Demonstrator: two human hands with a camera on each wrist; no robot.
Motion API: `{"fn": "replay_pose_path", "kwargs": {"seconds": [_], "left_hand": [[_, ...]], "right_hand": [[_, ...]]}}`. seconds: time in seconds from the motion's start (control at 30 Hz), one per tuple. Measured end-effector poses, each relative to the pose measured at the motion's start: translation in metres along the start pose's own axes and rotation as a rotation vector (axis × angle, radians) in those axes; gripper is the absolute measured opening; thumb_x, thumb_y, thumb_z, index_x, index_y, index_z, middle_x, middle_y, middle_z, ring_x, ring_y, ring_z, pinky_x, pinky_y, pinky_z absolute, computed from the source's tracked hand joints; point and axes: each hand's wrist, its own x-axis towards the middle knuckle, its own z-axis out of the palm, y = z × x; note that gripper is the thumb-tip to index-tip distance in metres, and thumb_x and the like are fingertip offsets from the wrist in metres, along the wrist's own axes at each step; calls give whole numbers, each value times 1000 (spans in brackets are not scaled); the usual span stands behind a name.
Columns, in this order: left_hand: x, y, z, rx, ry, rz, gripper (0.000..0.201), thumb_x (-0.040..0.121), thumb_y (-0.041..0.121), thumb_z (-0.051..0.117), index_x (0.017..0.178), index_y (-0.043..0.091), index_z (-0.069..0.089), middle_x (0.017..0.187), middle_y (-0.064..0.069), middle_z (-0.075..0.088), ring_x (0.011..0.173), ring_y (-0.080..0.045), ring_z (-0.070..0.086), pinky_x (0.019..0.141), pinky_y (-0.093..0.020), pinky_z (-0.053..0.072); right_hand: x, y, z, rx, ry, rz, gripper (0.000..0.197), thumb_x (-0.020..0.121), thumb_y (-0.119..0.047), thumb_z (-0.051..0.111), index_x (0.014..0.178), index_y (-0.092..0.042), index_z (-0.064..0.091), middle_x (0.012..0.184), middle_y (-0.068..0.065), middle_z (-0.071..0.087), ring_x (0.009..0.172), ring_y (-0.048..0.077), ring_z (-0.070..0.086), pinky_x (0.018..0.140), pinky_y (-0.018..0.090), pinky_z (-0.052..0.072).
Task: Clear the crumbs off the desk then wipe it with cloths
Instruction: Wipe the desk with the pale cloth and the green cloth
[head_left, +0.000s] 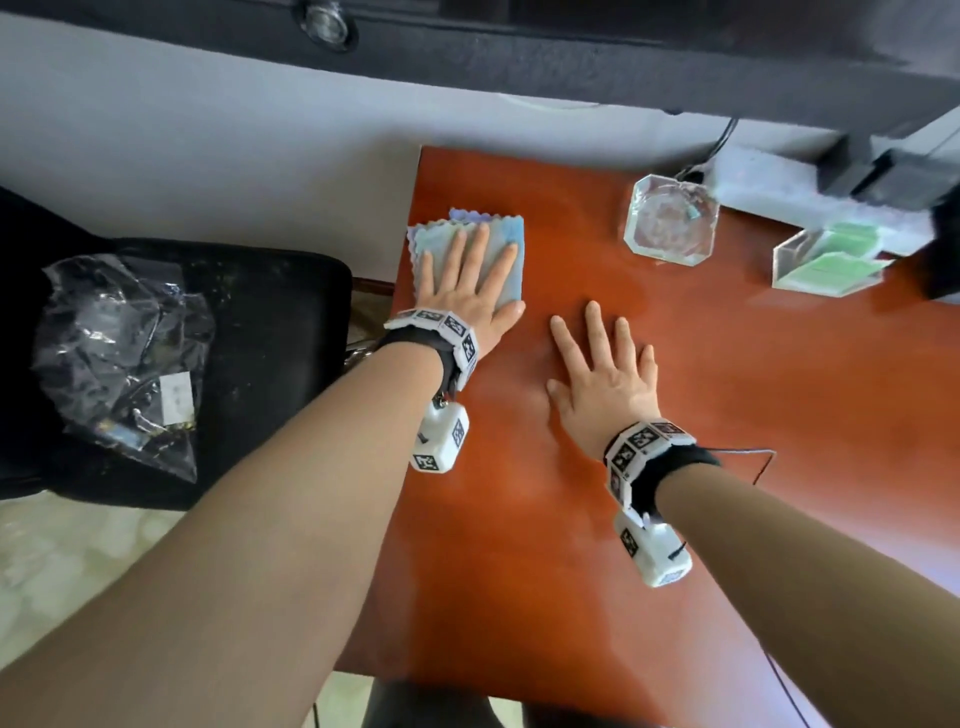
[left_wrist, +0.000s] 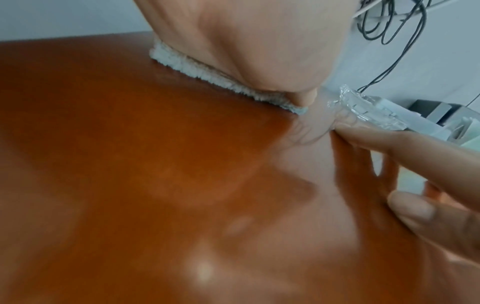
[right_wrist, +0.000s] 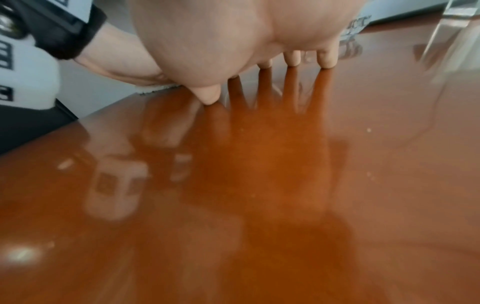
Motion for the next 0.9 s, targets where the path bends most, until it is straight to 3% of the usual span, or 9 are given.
{"fn": "replay_pose_path", "kwargs": {"seconds": [0.2, 0.33, 0.5, 0.7, 0.9], "left_hand": [[-72, 11, 18, 6, -107, 33, 68, 99, 60, 11, 150, 37, -26, 156, 3, -39, 145, -20, -32, 118, -54, -14], [-95, 8, 24, -11, -182, -6, 66, 98, 61, 7, 147, 39, -31, 151, 5, -47, 142, -19, -39, 117, -54, -16], [-48, -5, 7, -8, -153, -21, 64, 99, 60, 7, 147, 40, -31, 152, 6, -44, 143, -18, -36, 117, -53, -17], [22, -20, -22, -26, -109, -54, 66, 100, 59, 16, 152, 41, -20, 159, 5, -33, 147, -19, -28, 118, -53, -13], [78, -32, -42, -57, -54, -46, 68, 98, 61, 22, 154, 42, -10, 163, 4, -23, 150, -21, -20, 118, -56, -9]], "right_hand": [[3, 2, -13, -20, -18, 12, 69, 93, -55, 40, 153, -41, 9, 163, 1, 4, 146, 35, 15, 111, 57, 25], [9, 13, -27, 14, 21, -37, 54, 97, -44, 40, 149, -44, 27, 159, 0, 23, 135, 33, 30, 102, 51, 33], [13, 18, -33, -13, 6, -74, 51, 99, -42, 35, 149, -46, 28, 157, 1, 26, 132, 32, 32, 103, 49, 31], [10, 13, -31, 53, -44, -34, 55, 99, -43, 32, 152, -46, 17, 163, 0, 11, 143, 32, 21, 113, 48, 25], [10, 16, -28, 61, -57, -39, 63, 96, -40, 38, 152, -47, 11, 163, -2, 6, 144, 31, 17, 113, 50, 28]]}}
